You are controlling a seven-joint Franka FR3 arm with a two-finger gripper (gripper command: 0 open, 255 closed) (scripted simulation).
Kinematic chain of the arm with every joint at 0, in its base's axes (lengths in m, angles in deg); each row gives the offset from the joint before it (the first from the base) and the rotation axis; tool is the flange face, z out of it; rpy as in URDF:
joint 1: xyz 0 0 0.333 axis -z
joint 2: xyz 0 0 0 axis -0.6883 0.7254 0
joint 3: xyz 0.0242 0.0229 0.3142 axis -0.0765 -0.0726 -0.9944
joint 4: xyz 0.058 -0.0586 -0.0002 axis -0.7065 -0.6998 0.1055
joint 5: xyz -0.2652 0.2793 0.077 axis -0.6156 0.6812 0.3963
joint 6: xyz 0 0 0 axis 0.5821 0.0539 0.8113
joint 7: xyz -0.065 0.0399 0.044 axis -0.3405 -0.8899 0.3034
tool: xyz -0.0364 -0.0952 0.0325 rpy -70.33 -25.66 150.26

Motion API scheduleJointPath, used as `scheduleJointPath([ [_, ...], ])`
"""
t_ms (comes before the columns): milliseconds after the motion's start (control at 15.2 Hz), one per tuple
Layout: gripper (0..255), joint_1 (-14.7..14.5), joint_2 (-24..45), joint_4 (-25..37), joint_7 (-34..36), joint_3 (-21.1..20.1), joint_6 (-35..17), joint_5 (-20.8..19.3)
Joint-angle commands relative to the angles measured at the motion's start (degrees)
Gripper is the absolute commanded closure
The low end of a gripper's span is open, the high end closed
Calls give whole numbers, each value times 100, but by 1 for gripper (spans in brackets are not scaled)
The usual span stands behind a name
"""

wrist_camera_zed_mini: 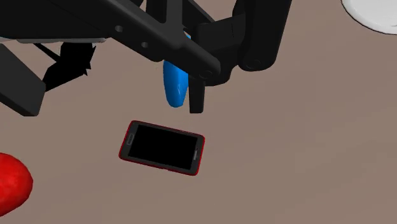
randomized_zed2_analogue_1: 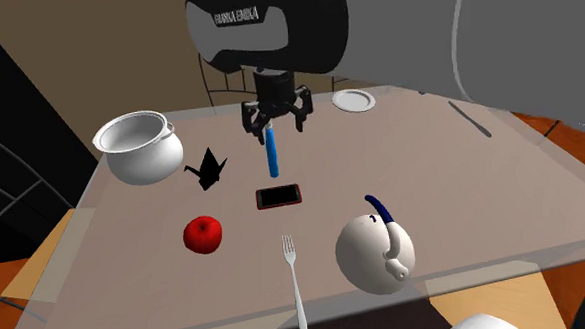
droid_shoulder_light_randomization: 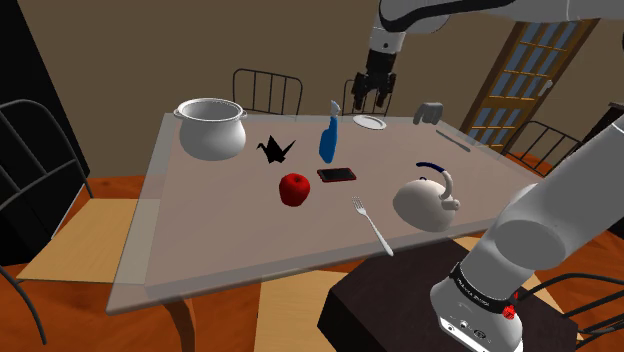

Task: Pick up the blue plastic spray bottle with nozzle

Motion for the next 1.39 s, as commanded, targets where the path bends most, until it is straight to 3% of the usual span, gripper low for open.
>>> scheduleJointPath([
  [0, 0, 17, 466, 403, -11, 31, -48, 9],
  [726, 0, 208, 3126, 3316, -108, 161, 300, 166],
  [1320, 0, 203, 3171, 2797, -85, 155, -262, 167],
])
